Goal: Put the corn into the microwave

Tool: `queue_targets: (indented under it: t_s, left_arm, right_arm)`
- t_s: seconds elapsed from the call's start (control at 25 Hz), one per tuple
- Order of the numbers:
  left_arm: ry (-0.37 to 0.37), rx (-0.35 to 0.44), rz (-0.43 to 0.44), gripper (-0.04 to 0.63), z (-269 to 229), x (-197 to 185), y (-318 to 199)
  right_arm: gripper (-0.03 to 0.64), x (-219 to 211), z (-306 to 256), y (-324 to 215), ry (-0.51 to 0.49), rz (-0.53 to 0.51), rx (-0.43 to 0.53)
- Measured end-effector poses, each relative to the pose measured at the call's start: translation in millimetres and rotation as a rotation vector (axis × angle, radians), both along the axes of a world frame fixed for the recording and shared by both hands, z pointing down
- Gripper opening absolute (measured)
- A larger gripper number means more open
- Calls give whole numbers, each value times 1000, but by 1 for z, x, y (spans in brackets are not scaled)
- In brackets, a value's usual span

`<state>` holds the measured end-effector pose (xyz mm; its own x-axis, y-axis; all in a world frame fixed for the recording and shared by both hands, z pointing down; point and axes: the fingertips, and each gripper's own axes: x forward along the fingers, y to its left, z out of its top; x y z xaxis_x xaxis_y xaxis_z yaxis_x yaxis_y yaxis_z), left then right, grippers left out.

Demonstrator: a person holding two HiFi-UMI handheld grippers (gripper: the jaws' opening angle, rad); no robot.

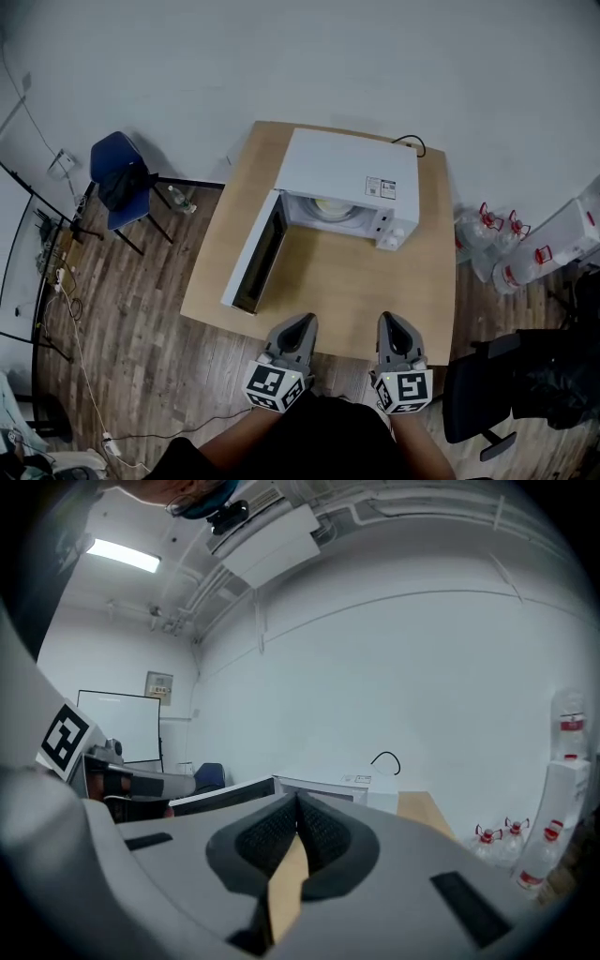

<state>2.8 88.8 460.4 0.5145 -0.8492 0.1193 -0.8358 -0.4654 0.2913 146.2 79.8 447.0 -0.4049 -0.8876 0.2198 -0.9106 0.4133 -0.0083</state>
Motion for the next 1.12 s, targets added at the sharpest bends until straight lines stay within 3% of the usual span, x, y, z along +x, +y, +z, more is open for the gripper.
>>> queue_targets:
  t_s: [0.12,0.32,0.48,1.12]
  left_arm:
    - [-29,33,-10,14,-10,16,17]
    - [28,-9,-67,14,0,43,48]
    - [-49,35,-69,14,-4,58,77]
    - [-49,45,-72,14,-9,85,121]
  right_arm:
    - [58,15,-4,22,-8,-3,16]
    - [60,54,-9,55,17,44,72]
    - [60,76,-6,81,0,73,58]
    - [60,98,-5,133,0,64,61]
